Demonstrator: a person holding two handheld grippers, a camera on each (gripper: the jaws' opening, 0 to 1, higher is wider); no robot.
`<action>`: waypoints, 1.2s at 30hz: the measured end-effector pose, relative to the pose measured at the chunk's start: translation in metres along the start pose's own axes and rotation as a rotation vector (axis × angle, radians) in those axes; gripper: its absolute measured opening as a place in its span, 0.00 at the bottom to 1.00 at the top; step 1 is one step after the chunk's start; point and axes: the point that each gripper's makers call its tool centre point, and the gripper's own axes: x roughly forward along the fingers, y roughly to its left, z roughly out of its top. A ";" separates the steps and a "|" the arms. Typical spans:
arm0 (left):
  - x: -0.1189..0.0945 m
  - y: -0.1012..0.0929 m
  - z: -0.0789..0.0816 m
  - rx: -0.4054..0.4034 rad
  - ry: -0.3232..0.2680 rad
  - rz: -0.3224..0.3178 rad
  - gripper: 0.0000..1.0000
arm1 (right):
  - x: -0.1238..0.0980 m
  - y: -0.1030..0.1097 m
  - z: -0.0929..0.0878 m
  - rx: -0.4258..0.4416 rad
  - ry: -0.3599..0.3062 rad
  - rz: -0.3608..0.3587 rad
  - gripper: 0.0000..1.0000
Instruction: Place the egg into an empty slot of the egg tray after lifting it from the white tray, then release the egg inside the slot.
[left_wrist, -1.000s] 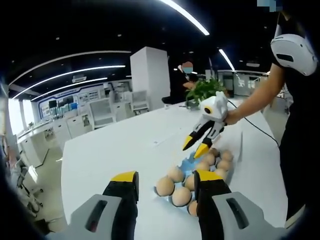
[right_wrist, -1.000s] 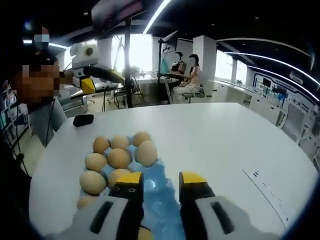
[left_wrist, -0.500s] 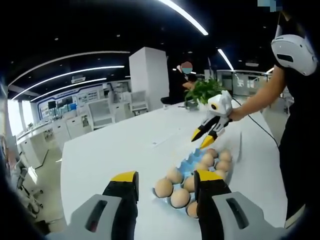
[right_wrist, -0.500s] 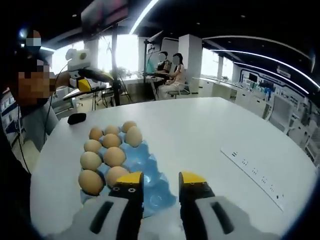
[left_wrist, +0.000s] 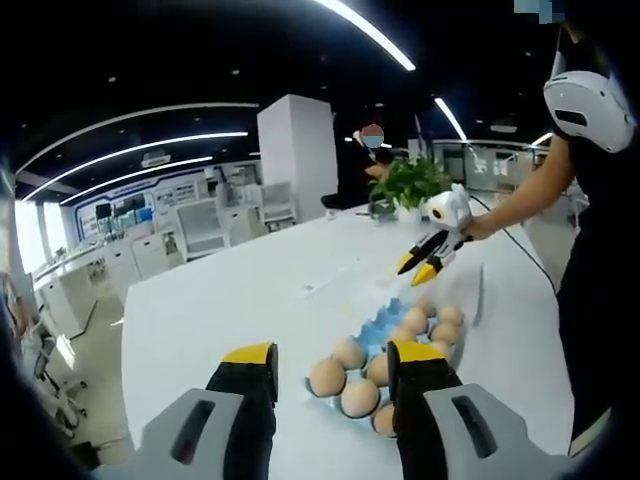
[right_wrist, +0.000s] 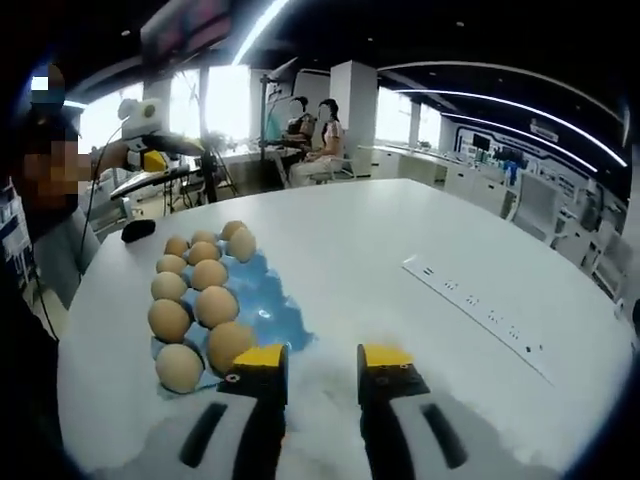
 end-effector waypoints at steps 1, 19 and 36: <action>0.000 0.000 0.000 0.000 0.002 0.000 0.44 | -0.004 -0.003 -0.002 0.006 0.001 -0.005 0.28; 0.004 -0.002 0.005 0.010 -0.007 -0.011 0.44 | -0.059 -0.060 -0.052 0.034 0.102 -0.183 0.26; -0.001 0.002 0.004 0.011 0.000 -0.003 0.43 | -0.056 -0.062 -0.064 0.057 0.093 -0.164 0.28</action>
